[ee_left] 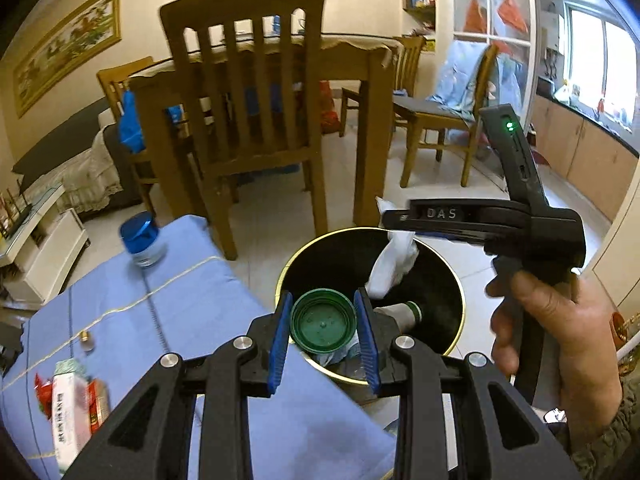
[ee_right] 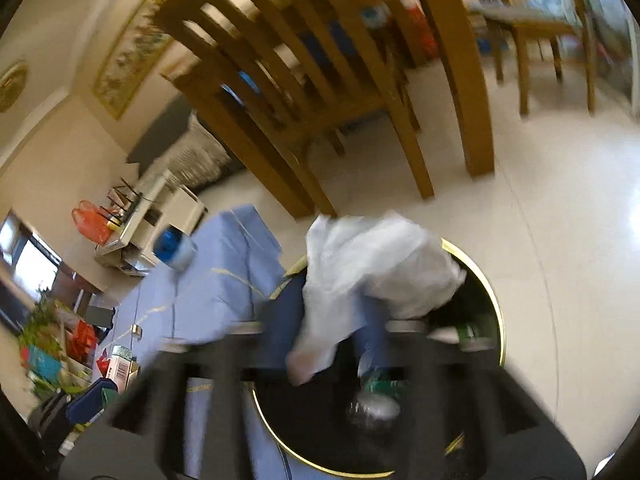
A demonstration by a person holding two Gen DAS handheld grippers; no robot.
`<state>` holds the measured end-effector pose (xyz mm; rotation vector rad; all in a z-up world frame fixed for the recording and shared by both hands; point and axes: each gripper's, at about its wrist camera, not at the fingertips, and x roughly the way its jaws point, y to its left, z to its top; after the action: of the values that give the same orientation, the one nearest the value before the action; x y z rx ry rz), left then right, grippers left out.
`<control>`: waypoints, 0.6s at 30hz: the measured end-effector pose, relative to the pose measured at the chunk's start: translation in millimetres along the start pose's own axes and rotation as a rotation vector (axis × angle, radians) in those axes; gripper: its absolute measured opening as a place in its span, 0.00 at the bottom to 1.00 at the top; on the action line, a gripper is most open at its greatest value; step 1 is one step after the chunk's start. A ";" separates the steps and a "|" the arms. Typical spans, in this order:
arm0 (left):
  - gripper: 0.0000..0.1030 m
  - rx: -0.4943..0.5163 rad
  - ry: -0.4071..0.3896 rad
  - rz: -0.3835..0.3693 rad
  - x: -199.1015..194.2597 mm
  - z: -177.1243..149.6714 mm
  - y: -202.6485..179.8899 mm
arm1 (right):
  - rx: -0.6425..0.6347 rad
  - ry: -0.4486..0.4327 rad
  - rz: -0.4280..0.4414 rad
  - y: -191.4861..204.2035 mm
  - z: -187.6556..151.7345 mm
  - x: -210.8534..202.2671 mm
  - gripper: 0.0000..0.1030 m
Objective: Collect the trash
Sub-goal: 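Release the tissue and green cap into the black bin with both tools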
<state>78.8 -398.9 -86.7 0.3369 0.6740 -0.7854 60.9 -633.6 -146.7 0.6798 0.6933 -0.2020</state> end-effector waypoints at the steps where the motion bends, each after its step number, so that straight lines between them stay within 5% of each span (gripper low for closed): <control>1: 0.29 0.003 0.005 -0.004 3.9 1.3 -2.4 | 0.022 -0.005 -0.010 -5.7 -0.8 -1.7 0.67; 4: 0.29 0.012 0.020 -0.012 15.7 2.5 -10.6 | 0.116 -0.072 0.006 -24.8 0.6 -17.2 0.93; 8: 0.29 0.028 0.044 -0.021 32.8 5.2 -20.3 | 0.205 -0.110 -0.065 -48.2 1.4 -26.7 0.95; 12: 0.29 0.036 0.068 -0.043 47.4 9.0 -29.1 | 0.344 -0.149 -0.257 -76.8 -0.1 -39.5 0.95; 15: 0.29 0.046 0.082 -0.054 60.0 12.9 -34.3 | 0.332 -0.141 -0.442 -90.6 1.5 -46.1 0.95; 18: 0.34 0.028 0.108 -0.083 75.7 20.6 -39.2 | 0.319 -0.155 -0.418 -92.6 4.1 -47.3 0.95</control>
<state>97.6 -476.3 -123.3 0.3808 0.7827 -0.8610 -8.8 -709.6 -160.9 0.8070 0.6538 -0.7547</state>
